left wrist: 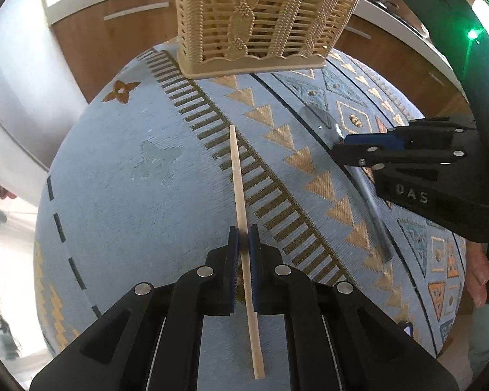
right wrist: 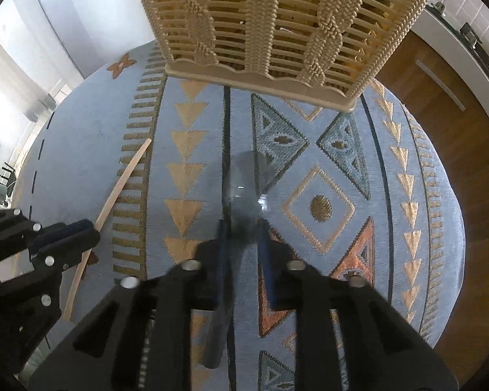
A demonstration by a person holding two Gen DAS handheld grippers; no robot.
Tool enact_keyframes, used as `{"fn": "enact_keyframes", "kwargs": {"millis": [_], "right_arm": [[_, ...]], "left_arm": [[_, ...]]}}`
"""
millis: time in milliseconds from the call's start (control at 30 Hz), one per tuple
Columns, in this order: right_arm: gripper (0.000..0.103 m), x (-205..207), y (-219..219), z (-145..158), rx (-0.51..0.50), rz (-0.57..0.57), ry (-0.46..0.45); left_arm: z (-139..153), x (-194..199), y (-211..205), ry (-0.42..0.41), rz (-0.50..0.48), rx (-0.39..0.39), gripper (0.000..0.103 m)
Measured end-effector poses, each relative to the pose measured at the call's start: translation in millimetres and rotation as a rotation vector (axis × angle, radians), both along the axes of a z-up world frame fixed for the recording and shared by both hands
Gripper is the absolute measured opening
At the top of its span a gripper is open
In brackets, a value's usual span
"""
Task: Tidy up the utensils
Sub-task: 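Lower the chopstick into the basket with the left tool while the right tool lowers its clear spoon in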
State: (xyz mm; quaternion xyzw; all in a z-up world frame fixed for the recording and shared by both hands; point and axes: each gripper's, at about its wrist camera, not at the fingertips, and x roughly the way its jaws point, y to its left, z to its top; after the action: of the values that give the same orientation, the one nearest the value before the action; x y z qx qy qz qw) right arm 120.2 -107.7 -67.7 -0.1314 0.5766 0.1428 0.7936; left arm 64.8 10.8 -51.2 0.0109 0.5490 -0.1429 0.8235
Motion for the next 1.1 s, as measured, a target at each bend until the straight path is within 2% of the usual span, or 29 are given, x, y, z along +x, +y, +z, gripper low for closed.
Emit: {"fn": "enact_keyframes", "kwargs": {"millis": [167,300,333,467,633,700,833,1000,1100], "right_arm": [[0.011,-9.8,-25.1,0.7,0.019,-0.011,0.036],[0.011,-6.4,-35.0,1.3,0.043,-0.001,0.074],[0.011,-4.6,-36.1,1.1,0.042,0.006,0.082],[0.011,4.6,-37.7,0.2,0.042,0.018,0.112],[0.011,19.6,-36.0,1.6,0.014,0.023,0.105],[0.011,15.2,-31.9,1.7,0.006,0.026,0.089],[0.01,5.0,-33.7,4.1,0.038,0.019,0.065],[0.01,-14.2,-54.3,24.0,0.161,0.035,0.002],[0.01,-25.7,-67.5,48.7,0.229,0.036,-0.072]], "left_arm": [[4.2,9.7,-10.5,-0.03,-0.041,0.045,0.009],[2.1,25.7,-21.9,0.016,-0.108,0.058,0.022],[1.4,28.4,-24.1,0.023,-0.118,0.075,0.023],[0.5,34.4,-28.4,0.051,-0.139,0.111,0.023],[2.0,33.4,-39.3,0.036,-0.17,0.179,0.021],[3.1,34.2,-39.1,0.019,-0.156,0.202,0.006],[2.4,31.7,-27.9,-0.003,-0.116,0.138,0.004],[12.0,23.1,-12.2,-0.086,-0.067,-0.015,0.004],[38.8,9.6,0.0,-0.201,-0.042,-0.109,0.004]]}}
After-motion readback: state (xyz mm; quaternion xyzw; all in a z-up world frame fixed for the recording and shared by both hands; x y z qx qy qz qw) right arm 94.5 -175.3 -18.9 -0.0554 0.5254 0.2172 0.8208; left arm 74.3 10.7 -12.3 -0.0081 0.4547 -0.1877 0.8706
